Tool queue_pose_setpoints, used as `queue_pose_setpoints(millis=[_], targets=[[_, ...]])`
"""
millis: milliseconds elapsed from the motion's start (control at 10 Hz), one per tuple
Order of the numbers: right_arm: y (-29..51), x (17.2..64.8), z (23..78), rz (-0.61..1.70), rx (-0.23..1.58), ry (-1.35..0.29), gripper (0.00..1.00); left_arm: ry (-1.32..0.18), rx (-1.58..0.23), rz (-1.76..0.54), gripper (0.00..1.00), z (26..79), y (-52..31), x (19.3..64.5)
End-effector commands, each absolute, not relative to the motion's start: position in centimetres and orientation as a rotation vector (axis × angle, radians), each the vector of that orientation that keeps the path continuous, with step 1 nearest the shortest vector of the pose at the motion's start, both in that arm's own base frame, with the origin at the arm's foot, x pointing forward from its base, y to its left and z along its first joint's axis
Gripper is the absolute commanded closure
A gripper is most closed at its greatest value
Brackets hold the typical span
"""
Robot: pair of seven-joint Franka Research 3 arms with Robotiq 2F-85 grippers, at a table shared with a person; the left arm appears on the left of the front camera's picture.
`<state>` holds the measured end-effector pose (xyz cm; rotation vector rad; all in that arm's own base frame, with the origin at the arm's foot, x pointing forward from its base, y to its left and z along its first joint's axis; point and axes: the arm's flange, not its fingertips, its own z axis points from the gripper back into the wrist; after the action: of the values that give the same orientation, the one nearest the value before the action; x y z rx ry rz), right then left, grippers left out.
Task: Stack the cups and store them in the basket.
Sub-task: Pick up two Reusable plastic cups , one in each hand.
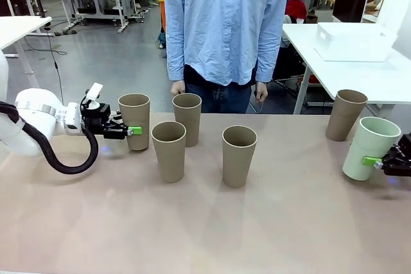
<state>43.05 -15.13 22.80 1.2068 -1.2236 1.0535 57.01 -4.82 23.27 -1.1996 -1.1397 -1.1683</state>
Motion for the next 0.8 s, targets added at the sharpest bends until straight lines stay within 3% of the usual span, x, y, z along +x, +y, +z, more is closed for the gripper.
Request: queue_pose_setpoints(millis=[0,700], targets=[[-10.9,39.8,26.5,1.013,1.139,-1.309,0.16,-1.188,-1.199,-1.163,0.16,25.9,-3.9,52.0],[-1.3,32.0,28.6,1.084,1.061,-1.310,0.16,-1.317,-1.251,-1.213,0.16,28.2,2.9,41.1]])
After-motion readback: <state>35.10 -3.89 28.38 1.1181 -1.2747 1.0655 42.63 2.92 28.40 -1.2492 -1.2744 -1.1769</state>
